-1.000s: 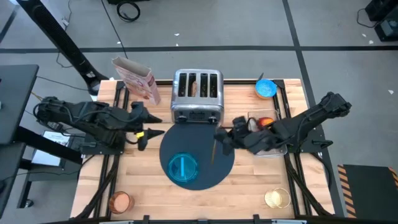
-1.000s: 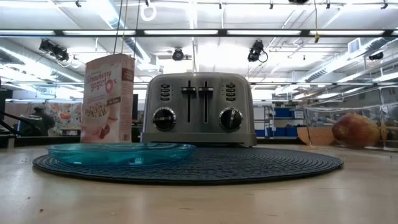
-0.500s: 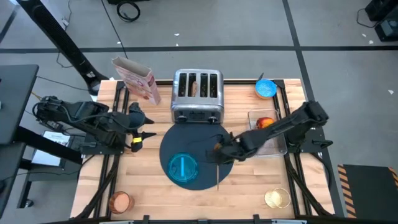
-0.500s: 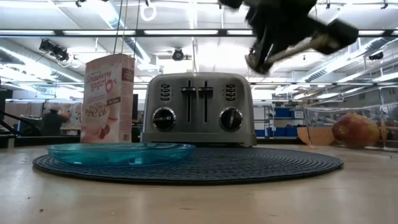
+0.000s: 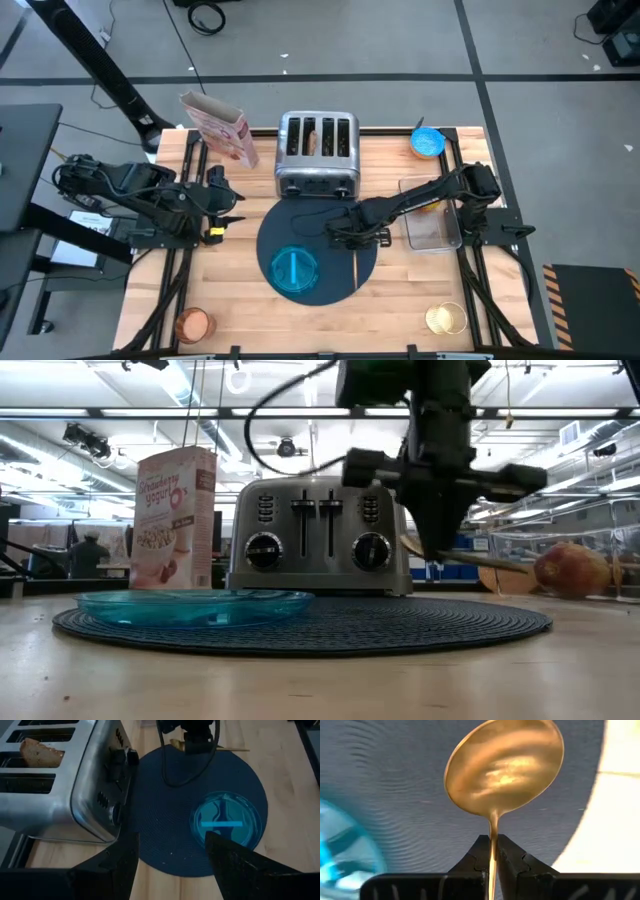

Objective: Arrange a breakfast setting
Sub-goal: Put the yellow spoon on the blue table mat

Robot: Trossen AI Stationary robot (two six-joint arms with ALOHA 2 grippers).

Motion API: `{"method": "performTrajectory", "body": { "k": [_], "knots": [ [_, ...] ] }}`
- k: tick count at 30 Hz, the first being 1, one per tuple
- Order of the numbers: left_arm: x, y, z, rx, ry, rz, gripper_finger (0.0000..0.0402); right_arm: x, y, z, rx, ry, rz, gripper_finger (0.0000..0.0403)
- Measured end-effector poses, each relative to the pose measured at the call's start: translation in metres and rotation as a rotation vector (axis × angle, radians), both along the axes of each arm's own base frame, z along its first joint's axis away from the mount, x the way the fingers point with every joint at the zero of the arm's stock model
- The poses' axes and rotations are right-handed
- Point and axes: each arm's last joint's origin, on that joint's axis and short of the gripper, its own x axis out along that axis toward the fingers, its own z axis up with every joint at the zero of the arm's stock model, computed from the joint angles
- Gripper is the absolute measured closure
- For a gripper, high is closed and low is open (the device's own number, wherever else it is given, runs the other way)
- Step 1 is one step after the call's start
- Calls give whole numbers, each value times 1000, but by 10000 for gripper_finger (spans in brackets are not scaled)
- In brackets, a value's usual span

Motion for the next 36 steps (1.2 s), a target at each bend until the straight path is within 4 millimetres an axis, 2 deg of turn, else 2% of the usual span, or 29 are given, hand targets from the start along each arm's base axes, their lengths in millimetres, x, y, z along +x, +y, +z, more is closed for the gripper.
{"method": "performTrajectory", "body": {
  "k": [8, 13, 18, 26, 36],
  "knots": [
    [0, 0, 0, 22, -2, -22, 171, -10, -23, -2, 11, 122, 21, 386],
    [0, 0, 0, 28, -1, -28, 171, -17, -38, -13, 80, 165, 7, 386],
    [0, 0, 0, 28, -1, -28, 171, -18, -42, -19, 102, 151, -1, 386],
    [1, 0, 1, 35, -1, -34, 171, -15, -50, -24, 26, 146, -10, 386],
    [1, 0, 1, 29, -3, -29, 171, -8, -49, -40, 31, 151, -28, 386]
  ]
}}
